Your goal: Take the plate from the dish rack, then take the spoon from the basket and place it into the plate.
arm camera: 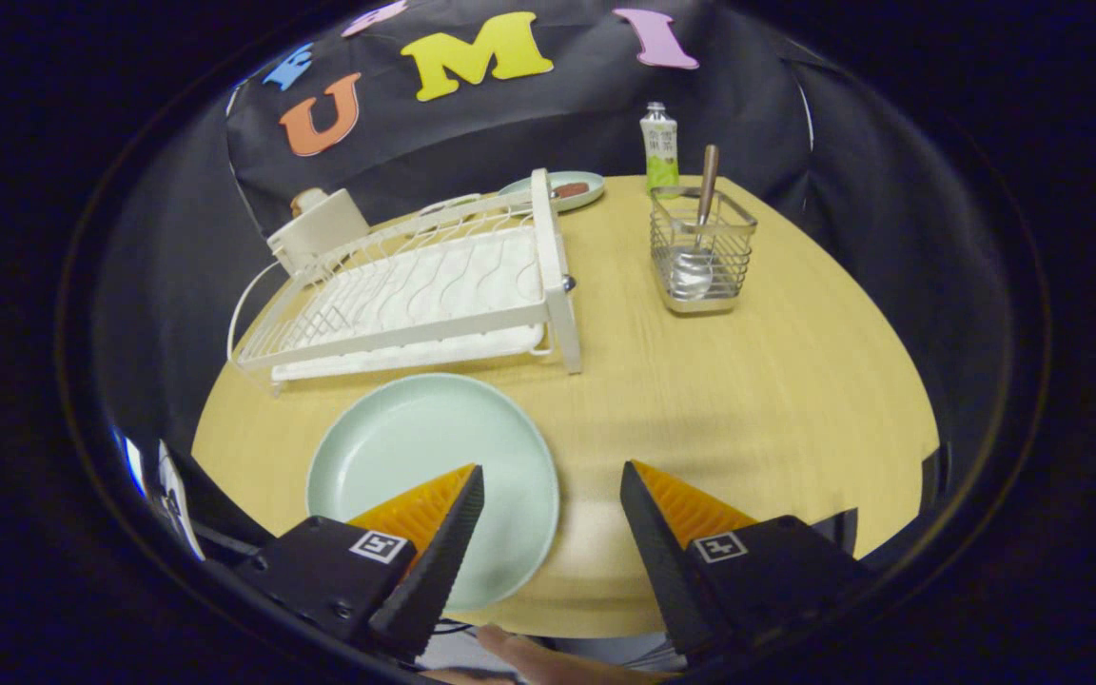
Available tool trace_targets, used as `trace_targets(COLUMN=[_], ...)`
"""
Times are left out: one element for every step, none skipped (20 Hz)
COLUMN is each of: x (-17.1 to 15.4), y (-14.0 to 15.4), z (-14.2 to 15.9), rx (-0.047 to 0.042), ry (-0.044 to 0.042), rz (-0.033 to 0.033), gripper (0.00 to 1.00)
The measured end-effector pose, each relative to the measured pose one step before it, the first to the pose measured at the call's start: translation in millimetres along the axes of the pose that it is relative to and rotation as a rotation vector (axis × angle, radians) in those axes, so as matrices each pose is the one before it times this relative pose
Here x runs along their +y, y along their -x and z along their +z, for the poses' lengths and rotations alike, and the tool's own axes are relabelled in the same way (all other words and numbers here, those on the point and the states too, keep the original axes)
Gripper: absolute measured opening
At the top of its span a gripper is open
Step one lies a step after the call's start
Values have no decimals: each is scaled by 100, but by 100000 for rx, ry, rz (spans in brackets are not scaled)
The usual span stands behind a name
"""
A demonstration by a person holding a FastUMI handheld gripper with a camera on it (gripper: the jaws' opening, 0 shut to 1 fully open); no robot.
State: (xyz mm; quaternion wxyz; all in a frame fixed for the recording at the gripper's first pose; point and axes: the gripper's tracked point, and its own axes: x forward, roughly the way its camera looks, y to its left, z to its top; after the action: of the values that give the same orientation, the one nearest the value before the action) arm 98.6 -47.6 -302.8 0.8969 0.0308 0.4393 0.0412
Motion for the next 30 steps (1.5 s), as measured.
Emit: trace_targets(x=[-654, -351, -687, -773, -1010, -1050, -972, -676, -255, -610, -678, -615, -245, -352, -253, -288, -229, -204, 218, 569, 299, -232, -873, -1037, -634, -245, -81, 26, 148, 283], y=[91, 80, 68, 44, -97, -33, -139, -124, -87, -312, -219, -255, -246, -351, -589, -562, -862, -912, -798, -752, -882, -928, -1266, -996, -826, -780, -775, -703, -554, -877], z=[268, 575, 432, 730, 449, 823, 845, 911, 1265, 982, 1383, 1194, 1367, 1368, 1390, 1438, 1501, 1256, 920, 903, 396, 426, 615, 642, 536, 498, 429, 23, 8, 217], rx=[-1200, -2325, -1482, -2482, -935, -2335, -1896, -1829, -3180, -1460, -3439, -1630, -2461, -1594, -1692, -2889, -3508, -2580, -2361, -1003, 342, 845, 320, -736, -1351, -965, -141, 631, 72, -649], ry=[-233, -288, -1308, -1033, 24, -226, -733, -1361, -1260, -358, -514, 650, 151, -20, 298, 556, 772, 754, -28, -1109, -1042, -2648, -2169, -133, 822, 242, -310, -470, -1708, -2213], rz=[-1607, -64, -1409, -1331, -2787, -2442, -2032, -512, 1331, -789, -146, -938, 700, -59, 38, 29, -7, 34, 2455, 4360, 3497, 1564, -2348, -4097, -1583, -713, -1118, 416, 1057, 1492], gripper=[94, 94, 94, 94, 94, 94, 94, 94, 94, 94, 94, 94, 94, 94, 94, 94, 94, 94, 93, 93, 92, 92, 92, 92, 92, 89, 89, 88, 83, 77])
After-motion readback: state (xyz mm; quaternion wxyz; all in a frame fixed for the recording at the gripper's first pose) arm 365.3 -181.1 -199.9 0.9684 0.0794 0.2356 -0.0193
